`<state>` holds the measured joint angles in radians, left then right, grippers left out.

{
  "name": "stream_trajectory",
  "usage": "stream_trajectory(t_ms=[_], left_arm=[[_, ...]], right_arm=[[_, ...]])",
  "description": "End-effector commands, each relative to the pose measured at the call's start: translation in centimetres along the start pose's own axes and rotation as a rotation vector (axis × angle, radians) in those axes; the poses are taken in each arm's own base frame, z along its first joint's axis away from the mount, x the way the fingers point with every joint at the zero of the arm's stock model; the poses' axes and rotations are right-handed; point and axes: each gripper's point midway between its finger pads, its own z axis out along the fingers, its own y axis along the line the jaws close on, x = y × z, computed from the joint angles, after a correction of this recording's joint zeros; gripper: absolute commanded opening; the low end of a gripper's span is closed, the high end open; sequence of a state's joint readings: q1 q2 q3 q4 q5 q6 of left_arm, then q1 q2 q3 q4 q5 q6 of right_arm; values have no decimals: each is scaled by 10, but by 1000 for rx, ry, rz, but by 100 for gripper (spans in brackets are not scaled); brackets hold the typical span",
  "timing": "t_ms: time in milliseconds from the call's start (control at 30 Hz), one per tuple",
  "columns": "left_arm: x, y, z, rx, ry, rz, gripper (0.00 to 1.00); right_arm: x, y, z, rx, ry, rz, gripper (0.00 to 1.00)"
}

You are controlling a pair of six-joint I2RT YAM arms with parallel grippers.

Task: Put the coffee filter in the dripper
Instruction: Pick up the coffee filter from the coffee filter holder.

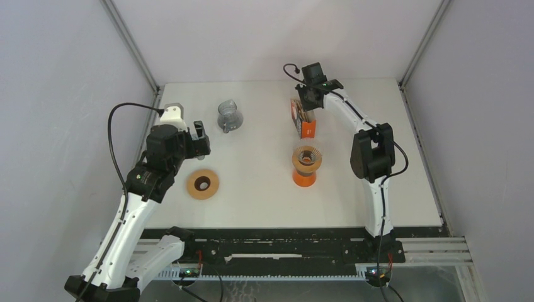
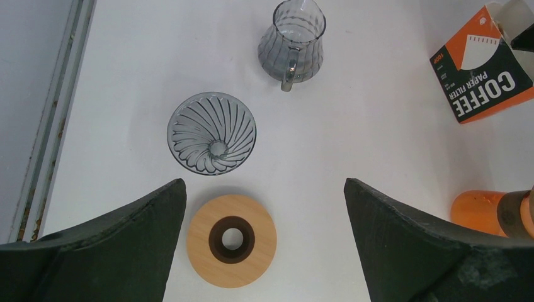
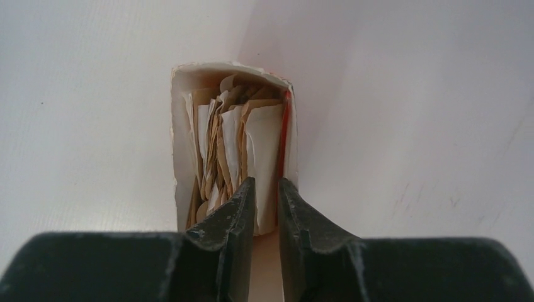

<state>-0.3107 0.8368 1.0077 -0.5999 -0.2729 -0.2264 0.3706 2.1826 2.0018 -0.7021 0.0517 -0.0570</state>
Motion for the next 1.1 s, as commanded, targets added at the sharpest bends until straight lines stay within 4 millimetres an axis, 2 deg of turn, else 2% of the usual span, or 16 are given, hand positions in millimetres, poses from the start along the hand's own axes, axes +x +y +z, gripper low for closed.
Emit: stream_trajectory(t_ms=[0, 200, 300, 833, 1067], left_arm=[[-4, 0, 1, 15, -34, 8, 100], [-4, 0, 3, 13, -31, 8, 100], [-2, 0, 3, 12, -27, 9, 100], [-1, -1, 6, 14, -19, 11, 100], [-1, -1, 6, 16, -21, 10, 100]], right_arm=[[-19, -4, -6, 65, -70, -4, 25], [-24, -3, -7, 65, -92, -3, 11], [-27, -3, -8, 64, -103, -4, 9], [-27, 0, 4, 45, -106, -2, 25], [-26, 0, 7, 45, -100, -2, 27]])
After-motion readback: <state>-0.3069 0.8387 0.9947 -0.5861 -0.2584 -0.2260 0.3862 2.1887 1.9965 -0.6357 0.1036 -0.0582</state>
